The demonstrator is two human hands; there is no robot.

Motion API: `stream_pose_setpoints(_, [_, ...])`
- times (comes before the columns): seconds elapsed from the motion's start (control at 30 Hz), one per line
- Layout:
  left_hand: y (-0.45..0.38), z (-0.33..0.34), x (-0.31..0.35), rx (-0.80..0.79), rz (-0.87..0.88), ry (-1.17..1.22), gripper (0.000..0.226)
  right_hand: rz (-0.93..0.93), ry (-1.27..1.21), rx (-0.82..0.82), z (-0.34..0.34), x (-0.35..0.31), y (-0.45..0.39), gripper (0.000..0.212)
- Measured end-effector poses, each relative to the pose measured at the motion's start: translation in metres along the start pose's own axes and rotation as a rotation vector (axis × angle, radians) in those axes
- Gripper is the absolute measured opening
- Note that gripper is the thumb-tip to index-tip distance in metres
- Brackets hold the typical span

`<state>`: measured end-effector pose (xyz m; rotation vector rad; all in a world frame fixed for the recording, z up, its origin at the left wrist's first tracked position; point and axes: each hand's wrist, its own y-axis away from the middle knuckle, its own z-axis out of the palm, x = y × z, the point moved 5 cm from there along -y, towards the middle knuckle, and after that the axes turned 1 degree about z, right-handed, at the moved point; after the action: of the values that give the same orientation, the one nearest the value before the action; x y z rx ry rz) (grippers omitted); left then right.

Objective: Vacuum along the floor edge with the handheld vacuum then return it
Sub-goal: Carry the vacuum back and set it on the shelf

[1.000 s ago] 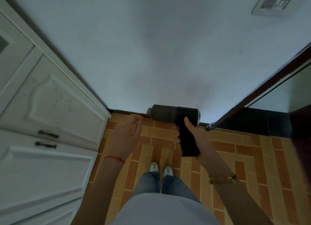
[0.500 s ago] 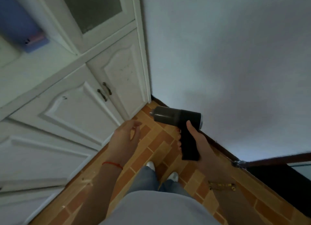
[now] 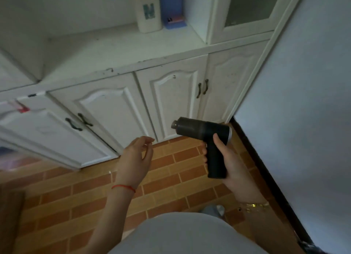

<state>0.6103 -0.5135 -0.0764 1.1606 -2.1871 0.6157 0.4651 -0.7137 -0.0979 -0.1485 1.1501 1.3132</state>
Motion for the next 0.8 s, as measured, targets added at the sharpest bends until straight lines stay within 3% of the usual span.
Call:
stream_pose_setpoints(0.4, [0.109, -0.179, -0.142, 0.141, -0.156, -0.111, 0.017, 0.133, 0.084, -0.182, 0.185, 0.139, 0.008, 0.044])
stream_pose_setpoints(0.8, [0.084, -0.223, -0.201, 0.240, -0.286, -0.126, 0.017, 0.222, 0.168, -0.201, 0.254, 0.142, -0.048, 0.043])
